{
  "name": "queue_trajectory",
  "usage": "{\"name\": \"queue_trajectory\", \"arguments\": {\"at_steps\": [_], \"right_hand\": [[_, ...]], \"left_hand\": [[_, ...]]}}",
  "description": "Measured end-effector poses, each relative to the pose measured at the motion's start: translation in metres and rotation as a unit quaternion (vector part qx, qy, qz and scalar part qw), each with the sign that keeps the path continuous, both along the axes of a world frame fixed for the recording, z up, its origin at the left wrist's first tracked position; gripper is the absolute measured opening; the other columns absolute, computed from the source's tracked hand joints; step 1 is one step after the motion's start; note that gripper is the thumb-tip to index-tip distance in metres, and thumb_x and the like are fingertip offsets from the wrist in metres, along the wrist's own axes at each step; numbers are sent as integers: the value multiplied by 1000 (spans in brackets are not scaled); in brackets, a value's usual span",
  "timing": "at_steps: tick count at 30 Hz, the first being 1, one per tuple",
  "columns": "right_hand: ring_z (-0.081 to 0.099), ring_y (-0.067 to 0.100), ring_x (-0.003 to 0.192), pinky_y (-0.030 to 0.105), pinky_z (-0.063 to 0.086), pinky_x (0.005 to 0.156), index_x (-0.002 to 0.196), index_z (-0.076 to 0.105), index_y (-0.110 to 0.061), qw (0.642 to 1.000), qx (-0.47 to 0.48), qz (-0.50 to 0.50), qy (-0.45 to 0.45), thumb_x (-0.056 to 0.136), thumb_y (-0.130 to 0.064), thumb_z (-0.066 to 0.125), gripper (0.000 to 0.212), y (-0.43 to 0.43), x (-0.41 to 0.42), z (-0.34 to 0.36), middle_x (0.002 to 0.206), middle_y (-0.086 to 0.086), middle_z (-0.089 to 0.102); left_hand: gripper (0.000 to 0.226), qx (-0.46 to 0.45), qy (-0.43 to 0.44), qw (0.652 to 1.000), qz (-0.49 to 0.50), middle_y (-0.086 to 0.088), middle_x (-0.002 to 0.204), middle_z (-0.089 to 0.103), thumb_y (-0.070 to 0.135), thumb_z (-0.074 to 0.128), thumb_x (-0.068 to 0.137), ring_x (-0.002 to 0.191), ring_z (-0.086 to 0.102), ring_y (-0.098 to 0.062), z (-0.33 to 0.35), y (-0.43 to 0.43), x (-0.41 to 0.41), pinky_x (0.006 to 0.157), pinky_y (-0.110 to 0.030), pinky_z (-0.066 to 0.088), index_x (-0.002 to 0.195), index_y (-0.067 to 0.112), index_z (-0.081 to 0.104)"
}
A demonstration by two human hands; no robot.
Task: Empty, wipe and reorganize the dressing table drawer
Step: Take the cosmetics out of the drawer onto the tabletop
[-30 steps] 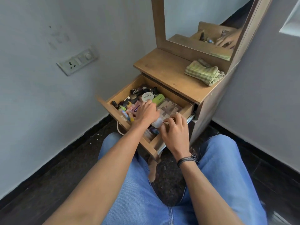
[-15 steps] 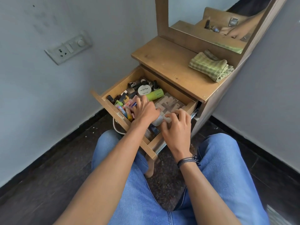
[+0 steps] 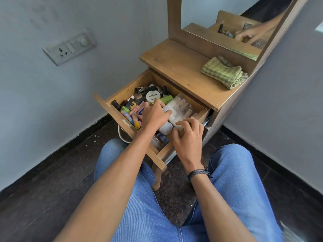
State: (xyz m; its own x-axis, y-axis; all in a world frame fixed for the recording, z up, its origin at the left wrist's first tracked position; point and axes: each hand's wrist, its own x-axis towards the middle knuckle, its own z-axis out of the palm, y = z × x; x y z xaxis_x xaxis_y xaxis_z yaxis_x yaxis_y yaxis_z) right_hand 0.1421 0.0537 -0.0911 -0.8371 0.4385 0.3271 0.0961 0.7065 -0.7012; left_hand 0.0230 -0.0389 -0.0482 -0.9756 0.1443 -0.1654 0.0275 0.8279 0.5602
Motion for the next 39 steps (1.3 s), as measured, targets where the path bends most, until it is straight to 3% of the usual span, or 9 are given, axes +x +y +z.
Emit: {"name": "queue_trajectory", "arguments": {"at_steps": [3,9,14,21,24,29,33,35,39], "right_hand": [[38,15,121,24,36,100,109,68,-13,1000,-24,2,-4,91,-15,67,18,1,1,2,123,3,54],[42,13,117,31,44,97,110,66,-16,999,-38,1,3,92,-16,65,18,2,1,4,120,0,54],[43,7,112,27,43,97,113,67,-16,998,-61,-5,30,95,-18,67,19,1,1,9,117,-3,54],[51,5,121,24,49,100,134,58,-24,989,-129,33,62,95,-34,72,42,-1,1,23,133,-8,44],[51,5,129,20,46,104,146,45,-38,977,-192,76,52,89,-45,75,65,-4,2,31,151,-13,30],[15,-2,151,16,24,110,154,31,-38,972,-189,136,22,74,-62,78,96,1,-7,47,166,-21,6],[10,5,154,29,24,115,150,30,-46,973,-152,173,-22,66,-66,83,101,10,-22,56,165,-24,-5],[16,8,152,29,27,115,147,32,-46,974,-130,181,-33,65,-65,85,99,12,-29,59,161,-21,2],[30,-5,133,9,29,103,140,42,-42,979,-98,176,-16,69,-51,90,86,17,-43,63,139,-15,27]], "left_hand": [[31,91,2,996,15,-6,110,63,35,74,88,92,59,-17,-2,-1,-4,60,-25,38,111,24,56],[28,181,49,982,23,14,92,61,27,73,89,81,68,-16,8,-5,2,71,-36,58,114,26,59],[21,296,73,949,78,7,101,69,28,70,88,89,72,-13,17,-19,2,69,-45,63,108,31,62],[16,465,40,870,159,-2,103,75,18,67,94,94,74,-16,43,-46,7,71,-36,63,110,18,67],[14,479,-5,858,185,1,104,76,23,68,93,99,73,-20,33,-54,11,74,-39,62,107,23,71],[10,485,-36,849,207,4,104,75,32,69,91,102,71,-23,29,-60,8,83,-45,61,100,31,74],[11,495,-31,847,193,4,99,76,31,70,91,99,71,-20,33,-57,7,84,-47,61,101,28,74],[10,502,-31,843,192,4,95,77,27,70,92,97,72,-18,33,-56,6,84,-46,61,102,26,73],[11,504,-19,840,200,7,96,76,27,67,96,98,71,-14,32,-55,3,80,-40,62,105,26,73]]}}
